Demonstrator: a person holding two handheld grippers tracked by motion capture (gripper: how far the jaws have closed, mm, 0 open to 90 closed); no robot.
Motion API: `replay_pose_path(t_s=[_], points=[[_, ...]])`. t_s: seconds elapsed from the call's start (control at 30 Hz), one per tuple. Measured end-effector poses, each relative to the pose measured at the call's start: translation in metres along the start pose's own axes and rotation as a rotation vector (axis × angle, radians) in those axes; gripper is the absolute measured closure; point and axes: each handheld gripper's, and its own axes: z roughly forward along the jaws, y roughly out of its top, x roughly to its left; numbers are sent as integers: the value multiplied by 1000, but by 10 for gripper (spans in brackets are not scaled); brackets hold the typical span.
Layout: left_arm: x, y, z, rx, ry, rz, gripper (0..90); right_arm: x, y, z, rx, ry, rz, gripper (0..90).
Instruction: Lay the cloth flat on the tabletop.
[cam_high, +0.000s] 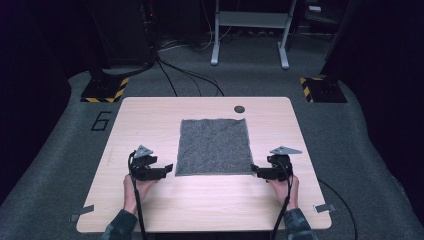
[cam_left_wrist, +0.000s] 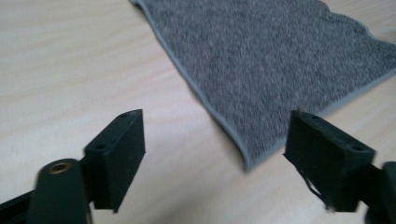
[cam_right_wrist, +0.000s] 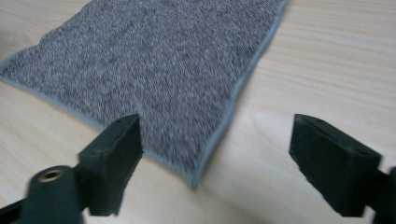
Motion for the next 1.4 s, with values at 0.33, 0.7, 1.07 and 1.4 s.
replay_pose_path(t_s=[0.33, 0.7, 1.07, 1.4], points=[[-5, 19, 47, 69, 78, 105, 138, 15, 28, 45, 77, -41, -121, 3], [-5, 14, 58, 100, 124, 129, 134, 12, 27, 71, 130, -82, -118, 0], [-13, 2, 63, 142, 157, 190, 150, 14, 19, 76, 170, -122, -142, 2], [-16, -5, 54, 144, 157, 207, 151, 18, 10, 73, 167, -98, -144, 5]])
